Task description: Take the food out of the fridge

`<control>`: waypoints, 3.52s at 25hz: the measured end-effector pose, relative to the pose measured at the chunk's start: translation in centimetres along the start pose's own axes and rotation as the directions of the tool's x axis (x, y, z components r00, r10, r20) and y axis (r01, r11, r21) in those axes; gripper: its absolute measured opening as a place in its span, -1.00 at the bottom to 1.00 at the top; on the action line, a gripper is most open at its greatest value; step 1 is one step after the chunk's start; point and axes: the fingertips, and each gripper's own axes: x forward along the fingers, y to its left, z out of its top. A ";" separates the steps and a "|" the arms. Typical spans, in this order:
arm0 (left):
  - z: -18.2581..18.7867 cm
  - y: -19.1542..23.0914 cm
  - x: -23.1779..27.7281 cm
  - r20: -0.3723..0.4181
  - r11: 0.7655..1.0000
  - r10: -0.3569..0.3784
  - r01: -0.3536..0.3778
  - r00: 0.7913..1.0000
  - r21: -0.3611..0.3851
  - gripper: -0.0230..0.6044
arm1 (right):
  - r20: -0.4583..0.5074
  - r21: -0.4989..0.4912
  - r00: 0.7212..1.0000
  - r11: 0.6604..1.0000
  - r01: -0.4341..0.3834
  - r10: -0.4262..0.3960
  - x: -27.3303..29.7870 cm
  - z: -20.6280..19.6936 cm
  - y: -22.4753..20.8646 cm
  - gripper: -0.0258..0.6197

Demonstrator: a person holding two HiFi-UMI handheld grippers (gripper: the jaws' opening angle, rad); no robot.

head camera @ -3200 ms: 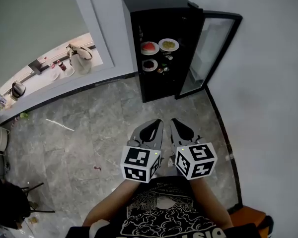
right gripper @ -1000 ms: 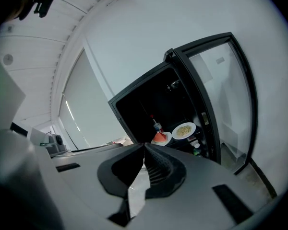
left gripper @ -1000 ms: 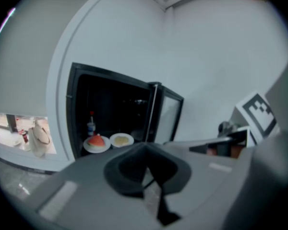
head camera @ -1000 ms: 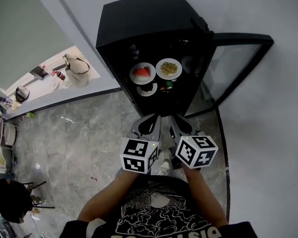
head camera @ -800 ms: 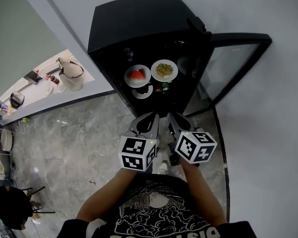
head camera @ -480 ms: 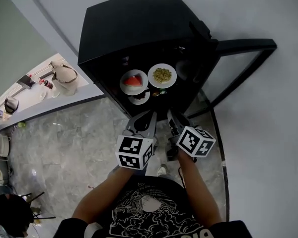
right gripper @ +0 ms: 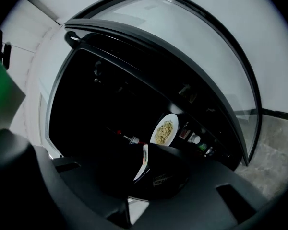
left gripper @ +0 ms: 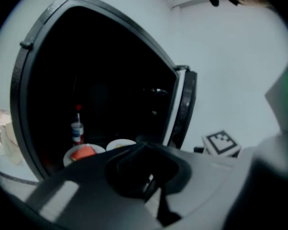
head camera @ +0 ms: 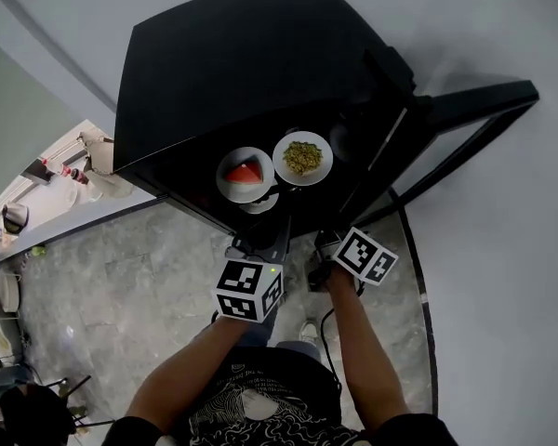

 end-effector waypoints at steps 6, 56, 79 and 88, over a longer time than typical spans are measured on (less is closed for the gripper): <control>-0.9 1.6 1.6 -0.034 1.000 0.003 -0.003 0.999 0.000 -0.92 | 0.001 0.072 1.000 0.997 0.006 -0.006 3.3 -0.4 -2.8 -0.91; -2.7 5.0 -0.9 -0.069 0.997 0.045 -0.049 0.997 -0.063 -0.92 | 0.159 0.559 0.986 0.819 -0.130 0.048 5.7 -1.4 -7.4 -0.90; -1.1 4.3 -2.4 -0.014 0.993 0.092 -0.093 0.996 -0.078 -0.92 | 0.086 0.537 0.990 0.832 -0.139 0.110 2.5 -0.1 -2.2 -0.90; 1.9 2.4 -5.6 0.071 0.983 0.170 -0.163 0.983 -0.087 -0.92 | 0.006 0.528 0.982 0.834 -0.163 0.188 -6.1 0.6 5.2 -0.90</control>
